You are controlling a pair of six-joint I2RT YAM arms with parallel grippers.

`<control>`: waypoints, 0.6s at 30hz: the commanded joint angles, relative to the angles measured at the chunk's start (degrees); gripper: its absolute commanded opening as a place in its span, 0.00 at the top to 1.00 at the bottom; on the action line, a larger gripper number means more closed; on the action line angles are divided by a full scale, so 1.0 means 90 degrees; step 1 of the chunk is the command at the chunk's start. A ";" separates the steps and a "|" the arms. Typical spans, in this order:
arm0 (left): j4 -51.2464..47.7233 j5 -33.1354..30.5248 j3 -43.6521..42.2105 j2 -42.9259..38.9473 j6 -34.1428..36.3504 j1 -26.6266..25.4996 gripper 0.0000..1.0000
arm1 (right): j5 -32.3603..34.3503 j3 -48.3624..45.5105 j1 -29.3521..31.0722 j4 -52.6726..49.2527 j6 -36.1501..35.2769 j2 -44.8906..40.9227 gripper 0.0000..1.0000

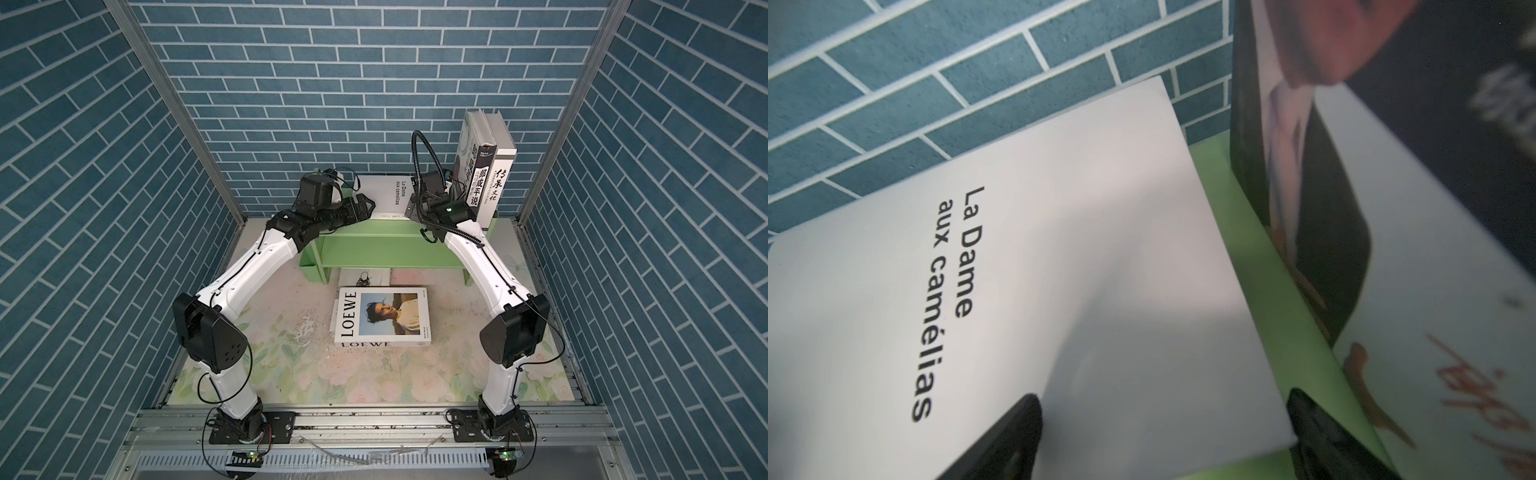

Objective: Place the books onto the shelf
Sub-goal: 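Grasp the white 'La Dame aux camélias' book on the shelf top with both grippers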

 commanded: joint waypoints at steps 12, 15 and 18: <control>0.0142 0.1152 0.0494 -0.0528 0.0278 -0.0373 0.05 | -0.1884 -0.0836 0.0201 0.1105 0.0419 -0.0880 0.14; 0.0230 0.1230 0.0547 -0.0819 0.0316 -0.0471 0.05 | -0.1934 -0.1026 0.0327 0.1180 0.0506 -0.1034 0.14; 0.0365 0.1326 0.0548 -0.1062 0.0277 -0.0513 0.05 | -0.1978 -0.1274 0.0443 0.1235 0.0637 -0.1189 0.14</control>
